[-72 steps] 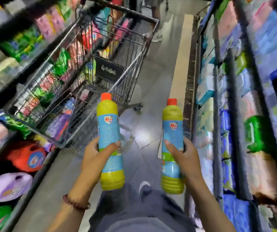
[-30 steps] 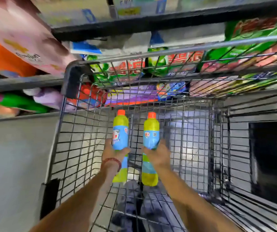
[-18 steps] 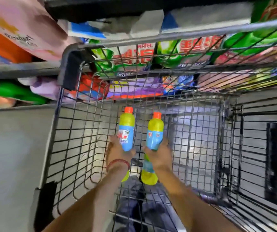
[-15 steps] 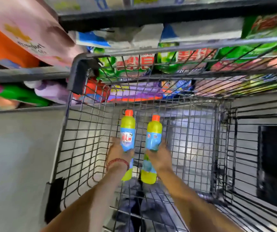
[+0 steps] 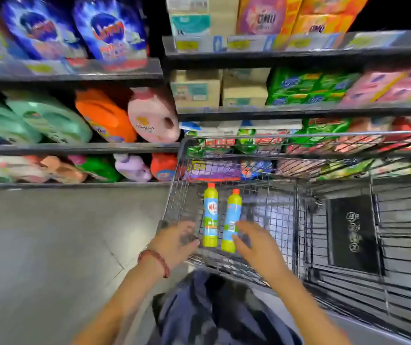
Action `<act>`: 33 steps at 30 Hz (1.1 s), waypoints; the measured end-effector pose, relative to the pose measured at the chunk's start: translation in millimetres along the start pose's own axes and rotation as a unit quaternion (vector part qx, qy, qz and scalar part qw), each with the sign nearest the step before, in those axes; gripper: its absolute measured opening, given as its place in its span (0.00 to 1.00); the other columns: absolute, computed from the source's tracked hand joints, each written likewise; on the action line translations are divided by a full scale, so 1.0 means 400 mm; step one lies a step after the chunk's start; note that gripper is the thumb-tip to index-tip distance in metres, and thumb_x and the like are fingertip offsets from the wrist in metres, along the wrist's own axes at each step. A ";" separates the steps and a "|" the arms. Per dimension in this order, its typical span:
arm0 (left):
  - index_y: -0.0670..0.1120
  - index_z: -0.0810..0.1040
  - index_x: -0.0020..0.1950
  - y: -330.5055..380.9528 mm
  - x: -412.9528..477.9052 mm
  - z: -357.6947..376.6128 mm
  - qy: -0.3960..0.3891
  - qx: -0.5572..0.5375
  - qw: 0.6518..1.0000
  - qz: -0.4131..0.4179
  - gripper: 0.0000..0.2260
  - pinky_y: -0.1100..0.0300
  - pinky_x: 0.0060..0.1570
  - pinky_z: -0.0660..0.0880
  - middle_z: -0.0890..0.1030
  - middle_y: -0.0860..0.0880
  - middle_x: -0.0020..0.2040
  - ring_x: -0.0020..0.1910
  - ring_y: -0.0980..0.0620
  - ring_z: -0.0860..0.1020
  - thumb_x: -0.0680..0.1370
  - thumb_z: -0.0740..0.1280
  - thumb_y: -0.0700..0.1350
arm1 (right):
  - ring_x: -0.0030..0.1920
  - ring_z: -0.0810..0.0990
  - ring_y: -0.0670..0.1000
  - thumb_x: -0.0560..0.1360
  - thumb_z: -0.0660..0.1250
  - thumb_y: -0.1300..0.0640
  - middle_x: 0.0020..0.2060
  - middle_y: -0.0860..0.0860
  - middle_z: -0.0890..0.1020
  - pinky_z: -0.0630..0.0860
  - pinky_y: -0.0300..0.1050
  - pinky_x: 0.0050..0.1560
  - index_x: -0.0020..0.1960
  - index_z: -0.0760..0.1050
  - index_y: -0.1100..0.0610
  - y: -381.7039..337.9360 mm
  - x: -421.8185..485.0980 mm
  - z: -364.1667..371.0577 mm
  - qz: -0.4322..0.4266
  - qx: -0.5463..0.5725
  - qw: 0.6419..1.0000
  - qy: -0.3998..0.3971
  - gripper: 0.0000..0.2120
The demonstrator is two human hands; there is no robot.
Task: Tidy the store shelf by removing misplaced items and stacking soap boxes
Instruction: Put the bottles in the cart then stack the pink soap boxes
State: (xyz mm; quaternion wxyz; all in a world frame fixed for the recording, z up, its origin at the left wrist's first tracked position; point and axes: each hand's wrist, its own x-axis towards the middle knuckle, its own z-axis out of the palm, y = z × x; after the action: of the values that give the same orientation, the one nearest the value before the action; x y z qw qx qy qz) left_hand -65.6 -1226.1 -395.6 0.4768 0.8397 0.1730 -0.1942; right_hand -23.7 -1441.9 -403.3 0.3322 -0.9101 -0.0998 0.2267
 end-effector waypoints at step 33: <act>0.48 0.72 0.67 -0.317 -0.990 0.245 0.358 -0.134 0.854 -0.354 0.42 0.66 0.61 0.65 0.76 0.49 0.64 0.63 0.53 0.74 0.60 0.52 0.69 | 0.62 0.72 0.48 0.76 0.63 0.47 0.62 0.47 0.74 0.65 0.35 0.60 0.67 0.70 0.53 -0.322 -0.367 0.362 -0.439 -0.209 0.790 -0.373 0.22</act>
State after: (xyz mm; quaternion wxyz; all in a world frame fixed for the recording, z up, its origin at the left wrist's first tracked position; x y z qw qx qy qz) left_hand -484.1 -1291.4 -340.2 0.3887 0.6612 0.6416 -0.0106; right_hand -225.9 -1311.6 -366.8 0.1343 -0.6598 -0.6502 0.3519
